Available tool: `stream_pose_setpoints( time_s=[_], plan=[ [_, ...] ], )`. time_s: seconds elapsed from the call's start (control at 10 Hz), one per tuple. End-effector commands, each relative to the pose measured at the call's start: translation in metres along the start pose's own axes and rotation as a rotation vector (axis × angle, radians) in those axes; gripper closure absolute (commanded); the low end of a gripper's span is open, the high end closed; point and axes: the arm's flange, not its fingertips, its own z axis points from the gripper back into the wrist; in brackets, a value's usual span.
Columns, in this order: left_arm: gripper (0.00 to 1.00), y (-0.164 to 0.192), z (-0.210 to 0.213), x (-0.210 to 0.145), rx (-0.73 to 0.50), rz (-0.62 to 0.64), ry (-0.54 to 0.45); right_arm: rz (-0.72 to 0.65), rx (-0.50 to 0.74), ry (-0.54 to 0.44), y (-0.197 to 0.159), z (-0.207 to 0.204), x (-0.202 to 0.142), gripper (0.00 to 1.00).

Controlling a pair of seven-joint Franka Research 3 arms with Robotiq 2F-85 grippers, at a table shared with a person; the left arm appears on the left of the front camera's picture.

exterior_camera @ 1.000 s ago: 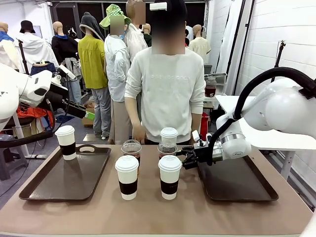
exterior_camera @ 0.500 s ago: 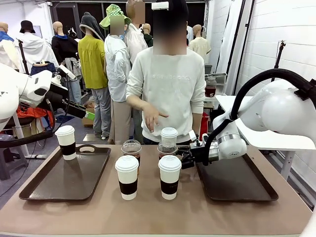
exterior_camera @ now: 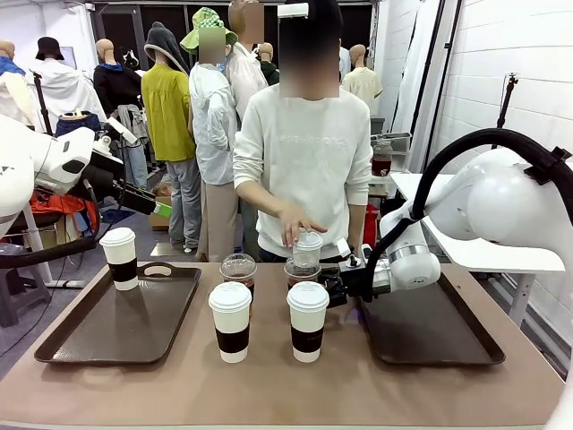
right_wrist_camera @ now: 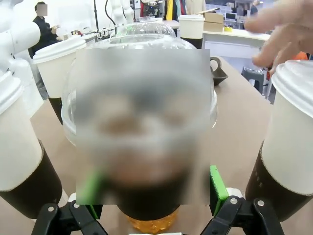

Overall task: Distribute the coffee onto the tray.
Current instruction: Pick up one iced Americano and place it on the right Handle tray.

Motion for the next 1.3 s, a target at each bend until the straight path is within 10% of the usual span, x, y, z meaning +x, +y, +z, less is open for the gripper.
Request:
stream_pose_setpoints(
  time_s=[0.0, 0.4, 0.7, 1.2],
  plan=[
    [0.0, 0.002, -0.001, -0.002, -0.012, 0.001, -0.009, -0.025, 0.002, 0.006, -0.013, -0.012, 0.0, 0.0],
    [0.0, 0.002, -0.001, -0.002, -0.012, 0.001, -0.009, -0.03, 0.025, 0.007, -0.015, -0.019, -0.002, 0.0],
    [0.0, 0.002, -0.001, -0.002, -0.012, 0.001, -0.009, -0.008, 0.096, 0.019, -0.01, -0.024, -0.004, 0.41],
    [0.0, 0.002, -0.001, -0.002, -0.012, 0.001, -0.009, -0.024, 0.116, -0.031, -0.001, -0.01, 0.001, 0.41]
  ],
)
